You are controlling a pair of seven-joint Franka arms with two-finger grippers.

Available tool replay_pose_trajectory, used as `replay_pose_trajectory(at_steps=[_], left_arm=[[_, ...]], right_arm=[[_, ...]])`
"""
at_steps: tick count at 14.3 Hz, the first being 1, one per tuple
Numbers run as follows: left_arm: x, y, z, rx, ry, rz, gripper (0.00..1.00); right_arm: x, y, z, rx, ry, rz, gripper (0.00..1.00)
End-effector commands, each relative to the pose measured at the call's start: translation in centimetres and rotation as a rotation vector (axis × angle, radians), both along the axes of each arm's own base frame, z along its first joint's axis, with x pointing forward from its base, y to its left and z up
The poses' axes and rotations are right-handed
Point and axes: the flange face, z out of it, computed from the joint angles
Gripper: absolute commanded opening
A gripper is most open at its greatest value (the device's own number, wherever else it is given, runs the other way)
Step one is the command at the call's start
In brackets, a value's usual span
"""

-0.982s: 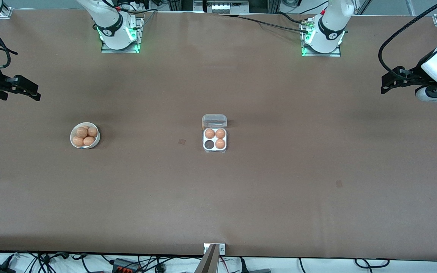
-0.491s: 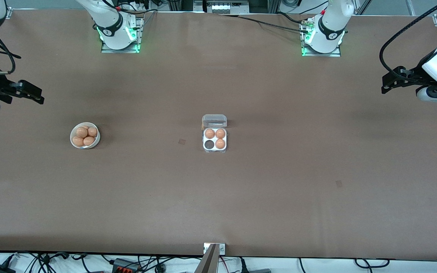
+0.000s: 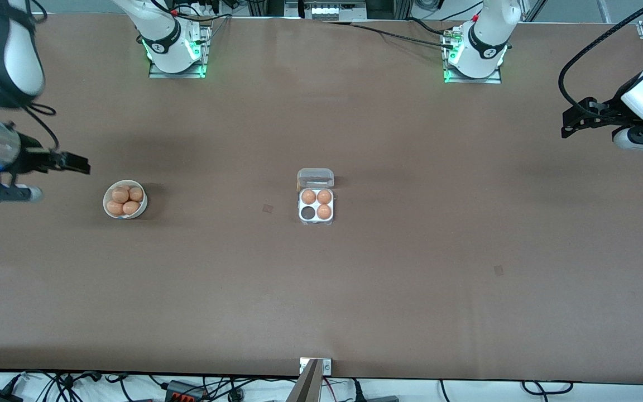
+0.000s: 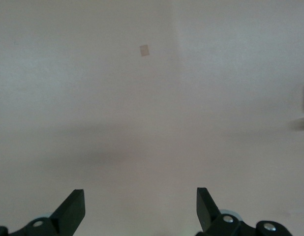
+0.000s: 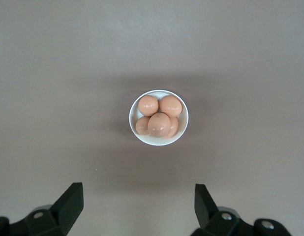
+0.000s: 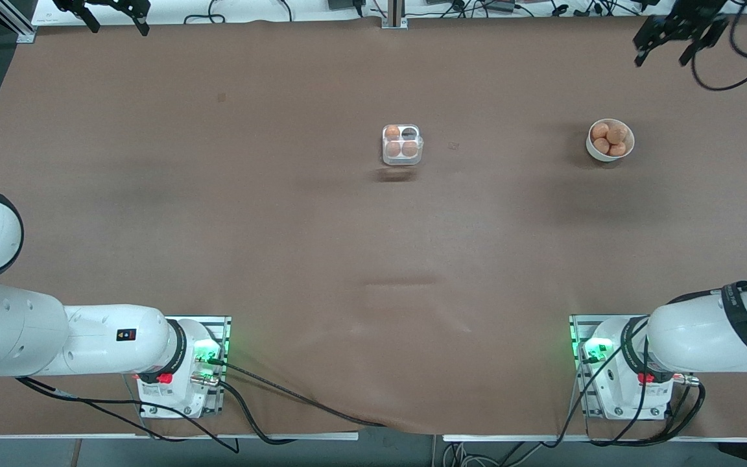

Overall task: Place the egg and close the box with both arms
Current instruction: 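Lower the right gripper into the bowl and grasp one brown egg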

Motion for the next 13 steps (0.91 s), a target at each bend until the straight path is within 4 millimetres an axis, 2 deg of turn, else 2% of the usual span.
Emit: replay_pose_trajectory(at_steps=[1,3,6,8,10,13], left_arm=[[0.2,0.1,0.7,-0.018,0.004,-0.011,1.00],[0.2,-0.3,0.7,-0.048,0.003,-0.011,1.00],[0.2,-1.2,0.9,-0.050,-0.001,-0.026,1.00],[0.1,-1.6,1.0,-0.050,-0.001,-0.032,1.00],[0.2,-1.5,0.9,-0.050,-0.001,-0.028,1.00],[0.2,-1.3,0.9,-0.048,0.000,-0.024,1.00]], right_arm=[[1.2,-0.7,-5.6,-0.006,0.076,-0.037,1.00],[1.8,-1.1,-10.0,-0.005,0.116,-0.042,1.00],[1.9,-2.9,-15.8,-0.001,0.179,-0.069,1.00],[1.7,-3.1,-17.5,0.006,0.207,-0.077,1.00],[1.7,-3.0,-17.6,0.008,0.207,-0.078,1.00],[1.6,-3.1,-19.1,0.008,0.228,-0.080,1.00]])
